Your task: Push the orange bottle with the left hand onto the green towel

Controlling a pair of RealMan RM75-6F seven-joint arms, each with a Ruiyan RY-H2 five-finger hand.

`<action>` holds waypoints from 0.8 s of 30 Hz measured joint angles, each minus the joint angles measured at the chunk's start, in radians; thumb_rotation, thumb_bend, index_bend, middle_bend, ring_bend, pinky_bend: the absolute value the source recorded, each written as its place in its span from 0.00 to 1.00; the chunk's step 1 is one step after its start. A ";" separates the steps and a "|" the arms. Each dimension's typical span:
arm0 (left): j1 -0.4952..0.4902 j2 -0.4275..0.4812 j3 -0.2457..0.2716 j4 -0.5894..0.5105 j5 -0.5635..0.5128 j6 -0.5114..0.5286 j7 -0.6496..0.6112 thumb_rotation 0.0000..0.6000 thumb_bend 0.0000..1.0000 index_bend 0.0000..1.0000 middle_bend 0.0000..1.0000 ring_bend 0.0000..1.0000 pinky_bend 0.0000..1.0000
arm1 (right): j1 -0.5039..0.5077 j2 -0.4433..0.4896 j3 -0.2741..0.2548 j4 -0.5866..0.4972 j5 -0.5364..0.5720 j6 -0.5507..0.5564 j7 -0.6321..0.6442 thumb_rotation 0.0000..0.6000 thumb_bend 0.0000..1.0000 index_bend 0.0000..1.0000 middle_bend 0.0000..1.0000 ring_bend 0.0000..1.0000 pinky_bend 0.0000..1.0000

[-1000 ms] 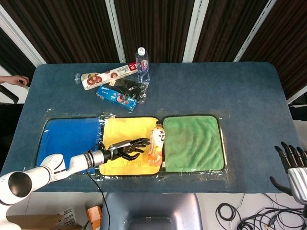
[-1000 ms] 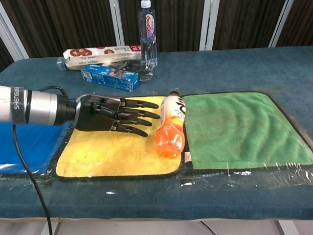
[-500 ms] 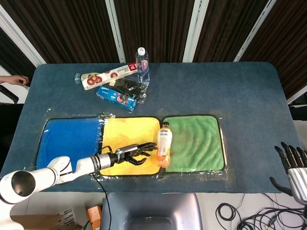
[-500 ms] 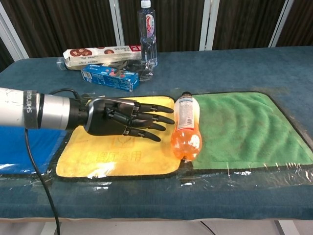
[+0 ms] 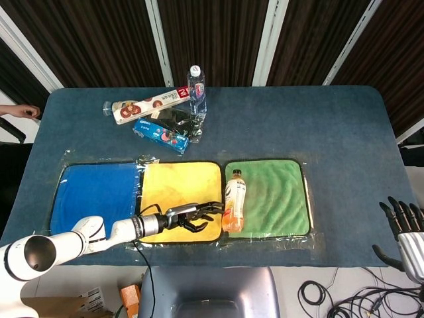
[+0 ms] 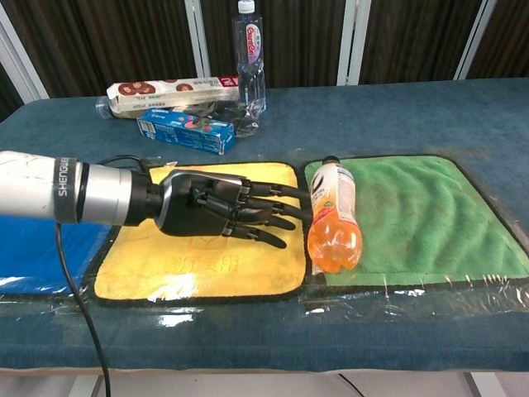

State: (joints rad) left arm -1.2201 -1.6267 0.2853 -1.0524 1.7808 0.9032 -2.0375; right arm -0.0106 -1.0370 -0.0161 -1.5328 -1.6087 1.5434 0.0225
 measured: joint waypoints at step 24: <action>-0.059 -0.060 -0.053 0.001 -0.041 -0.075 0.069 0.89 0.62 0.12 0.10 0.03 0.10 | -0.004 0.015 0.003 0.004 -0.001 0.015 0.044 1.00 0.17 0.00 0.00 0.00 0.00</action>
State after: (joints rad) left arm -1.2794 -1.6863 0.2326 -1.0518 1.7398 0.8277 -1.9684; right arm -0.0150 -1.0216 -0.0135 -1.5292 -1.6101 1.5582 0.0670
